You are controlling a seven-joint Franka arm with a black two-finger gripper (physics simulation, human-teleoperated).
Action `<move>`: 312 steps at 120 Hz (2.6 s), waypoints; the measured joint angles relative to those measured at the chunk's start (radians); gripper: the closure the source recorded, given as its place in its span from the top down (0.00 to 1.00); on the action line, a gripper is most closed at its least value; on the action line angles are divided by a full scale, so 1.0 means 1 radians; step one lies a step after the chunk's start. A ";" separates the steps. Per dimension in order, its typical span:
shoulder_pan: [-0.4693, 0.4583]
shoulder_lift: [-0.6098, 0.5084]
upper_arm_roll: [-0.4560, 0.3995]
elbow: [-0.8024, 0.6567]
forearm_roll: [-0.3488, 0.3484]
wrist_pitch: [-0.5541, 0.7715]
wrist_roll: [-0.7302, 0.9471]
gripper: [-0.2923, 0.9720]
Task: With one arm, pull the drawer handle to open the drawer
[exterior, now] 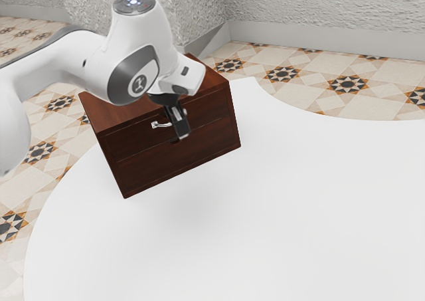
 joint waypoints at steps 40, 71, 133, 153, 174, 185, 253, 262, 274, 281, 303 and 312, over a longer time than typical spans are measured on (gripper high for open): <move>0.027 0.017 0.000 0.002 -0.001 0.030 0.021 0.56; 0.036 0.024 0.000 0.001 -0.002 0.038 0.031 0.55; 0.056 0.048 -0.001 0.002 -0.010 0.039 0.041 0.54; 0.055 0.051 -0.001 0.003 -0.016 0.040 0.042 0.53; 0.053 0.050 -0.003 0.004 -0.026 0.029 0.032 0.44; 0.051 0.048 -0.004 0.007 -0.028 0.018 0.020 0.37; 0.043 0.023 -0.035 -0.001 -0.045 -0.036 -0.076 0.15; 0.044 0.018 -0.043 -0.005 -0.046 -0.044 -0.086 0.15; 0.047 0.007 -0.059 -0.018 -0.044 -0.051 -0.102 0.15; 0.045 -0.004 -0.068 -0.028 -0.044 -0.056 -0.111 0.15; 0.043 -0.031 -0.094 -0.059 -0.046 -0.066 -0.136 0.15; 0.041 -0.043 -0.103 -0.071 -0.046 -0.068 -0.145 0.15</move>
